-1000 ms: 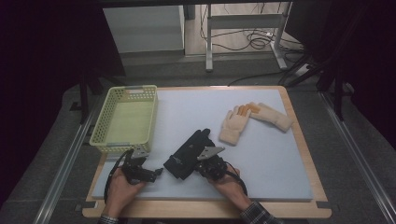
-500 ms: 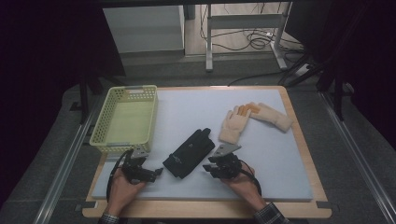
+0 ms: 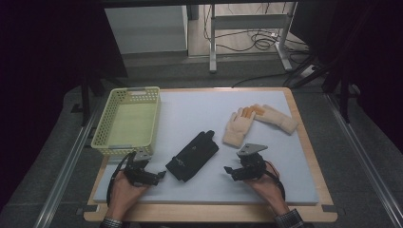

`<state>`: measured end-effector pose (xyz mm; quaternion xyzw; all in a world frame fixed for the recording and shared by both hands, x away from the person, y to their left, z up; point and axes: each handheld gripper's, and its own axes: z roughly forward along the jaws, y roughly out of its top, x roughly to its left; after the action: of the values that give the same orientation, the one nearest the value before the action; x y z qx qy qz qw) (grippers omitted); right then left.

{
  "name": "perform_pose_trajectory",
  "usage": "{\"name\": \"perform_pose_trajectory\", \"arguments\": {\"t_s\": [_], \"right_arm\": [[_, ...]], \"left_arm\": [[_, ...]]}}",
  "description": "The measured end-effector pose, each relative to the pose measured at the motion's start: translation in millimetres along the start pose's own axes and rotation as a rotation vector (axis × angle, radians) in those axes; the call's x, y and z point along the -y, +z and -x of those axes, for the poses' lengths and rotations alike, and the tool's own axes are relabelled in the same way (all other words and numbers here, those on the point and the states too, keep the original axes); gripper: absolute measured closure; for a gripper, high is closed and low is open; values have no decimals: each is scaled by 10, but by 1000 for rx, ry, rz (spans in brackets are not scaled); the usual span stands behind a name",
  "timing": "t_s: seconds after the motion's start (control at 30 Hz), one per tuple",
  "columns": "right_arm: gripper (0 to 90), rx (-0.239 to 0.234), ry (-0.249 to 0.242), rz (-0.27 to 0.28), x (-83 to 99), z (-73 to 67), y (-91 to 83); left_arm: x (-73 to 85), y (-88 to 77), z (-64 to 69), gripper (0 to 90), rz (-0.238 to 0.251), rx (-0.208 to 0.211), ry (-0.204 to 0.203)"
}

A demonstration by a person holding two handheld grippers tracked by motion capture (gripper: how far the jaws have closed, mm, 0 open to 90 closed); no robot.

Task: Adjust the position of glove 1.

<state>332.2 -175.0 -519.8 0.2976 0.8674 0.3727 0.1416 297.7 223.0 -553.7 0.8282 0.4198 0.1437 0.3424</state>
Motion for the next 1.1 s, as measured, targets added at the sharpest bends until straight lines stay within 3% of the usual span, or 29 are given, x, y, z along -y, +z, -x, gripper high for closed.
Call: {"name": "perform_pose_trajectory", "arguments": {"t_s": [0.2, 0.33, 0.4, 0.9, 1.0, 1.1], "right_arm": [[141, 54, 56, -9, 163, 203, -104], [111, 97, 49, -43, 242, 272, -87], [107, 84, 71, -30, 266, 307, -77], [102, 96, 61, -32, 272, 290, -69], [102, 96, 61, -32, 272, 290, -69], [102, 96, 62, -32, 272, 290, -69]], "left_arm": [[-3, 2, 6, 15, -2, -4, -1], [-2, 3, 5, 15, 0, -4, -1], [-2, 2, 5, 15, 0, -3, -1], [-1, -2, 0, 16, 2, 1, -1], [-13, -20, 0, 38, -10, 3, -10], [-45, -51, 34, 40, -36, 0, 8]]}}
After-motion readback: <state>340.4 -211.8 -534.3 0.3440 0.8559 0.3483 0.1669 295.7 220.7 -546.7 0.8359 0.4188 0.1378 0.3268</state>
